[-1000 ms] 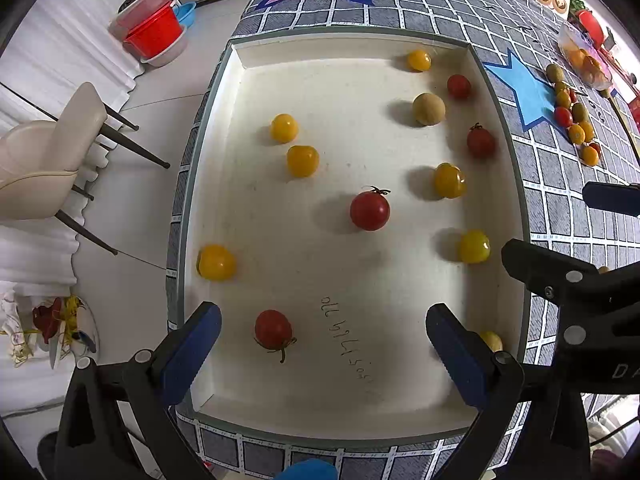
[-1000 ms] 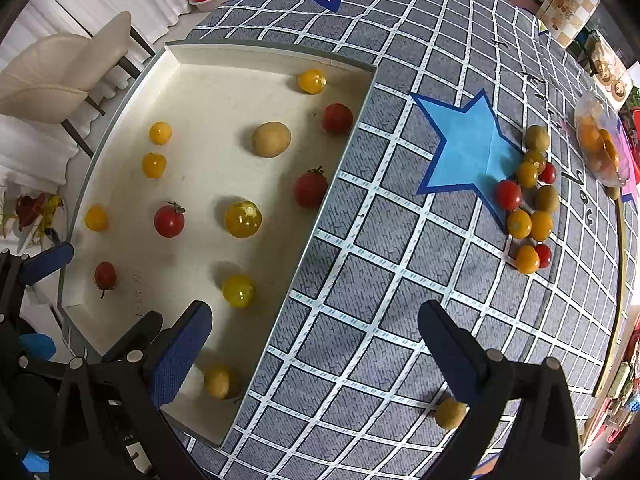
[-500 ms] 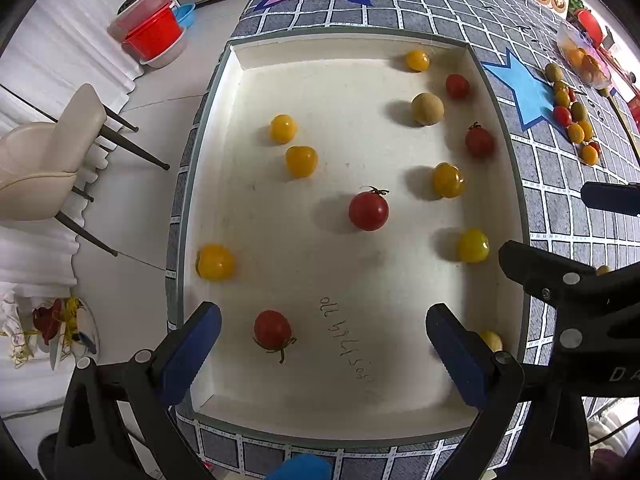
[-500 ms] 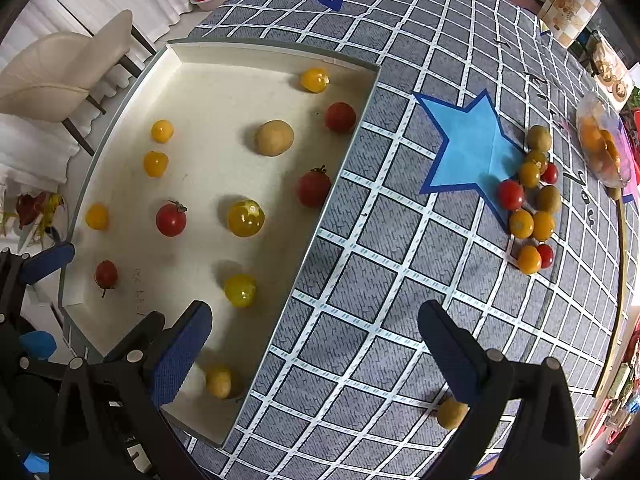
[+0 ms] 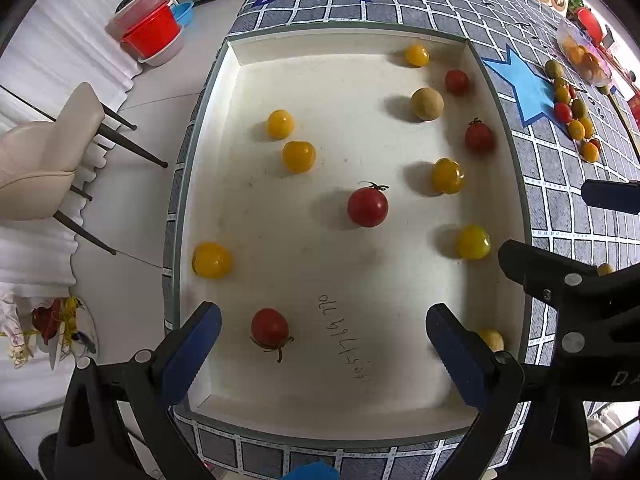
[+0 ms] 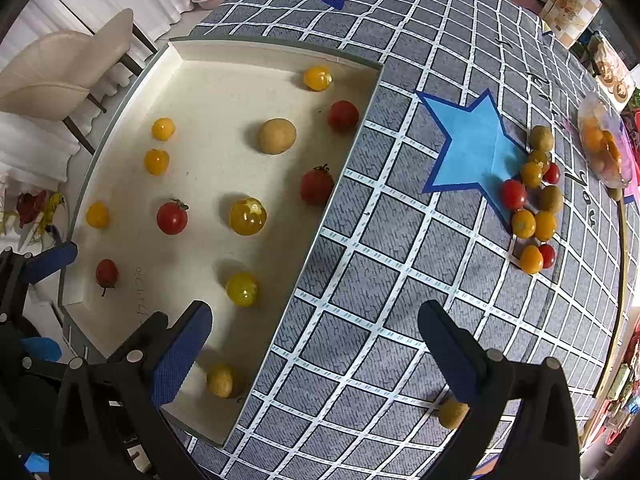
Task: Organize fruits
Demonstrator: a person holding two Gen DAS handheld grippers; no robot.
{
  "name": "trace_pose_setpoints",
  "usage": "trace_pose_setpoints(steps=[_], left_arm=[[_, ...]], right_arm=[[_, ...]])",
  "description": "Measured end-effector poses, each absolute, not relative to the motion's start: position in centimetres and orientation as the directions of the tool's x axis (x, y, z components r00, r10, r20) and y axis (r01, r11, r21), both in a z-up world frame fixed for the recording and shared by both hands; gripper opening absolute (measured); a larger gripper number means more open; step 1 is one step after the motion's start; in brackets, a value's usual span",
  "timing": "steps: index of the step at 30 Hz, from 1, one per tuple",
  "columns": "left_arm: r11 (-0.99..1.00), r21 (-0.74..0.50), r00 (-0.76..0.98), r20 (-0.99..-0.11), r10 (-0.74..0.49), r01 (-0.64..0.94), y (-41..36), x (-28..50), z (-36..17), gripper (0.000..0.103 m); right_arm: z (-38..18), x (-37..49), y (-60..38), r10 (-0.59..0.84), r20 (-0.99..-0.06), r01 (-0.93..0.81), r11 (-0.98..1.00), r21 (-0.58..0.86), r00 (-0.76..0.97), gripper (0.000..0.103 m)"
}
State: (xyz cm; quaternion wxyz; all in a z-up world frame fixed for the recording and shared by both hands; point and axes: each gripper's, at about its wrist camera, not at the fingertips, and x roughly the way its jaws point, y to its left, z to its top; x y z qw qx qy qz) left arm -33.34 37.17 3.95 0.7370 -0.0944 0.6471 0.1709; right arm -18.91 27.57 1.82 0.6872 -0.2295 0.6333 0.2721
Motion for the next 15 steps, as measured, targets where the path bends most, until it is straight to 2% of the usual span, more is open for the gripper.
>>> trace_pose_setpoints(steps=[15], left_arm=[[0.92, 0.08, 0.102, -0.986, 0.128, -0.383, 37.27, -32.95, 4.04, 0.103]], right_arm=[[1.59, -19.17, 27.85, 0.081, -0.996, -0.666, 0.746, 0.029, 0.047, 0.103]])
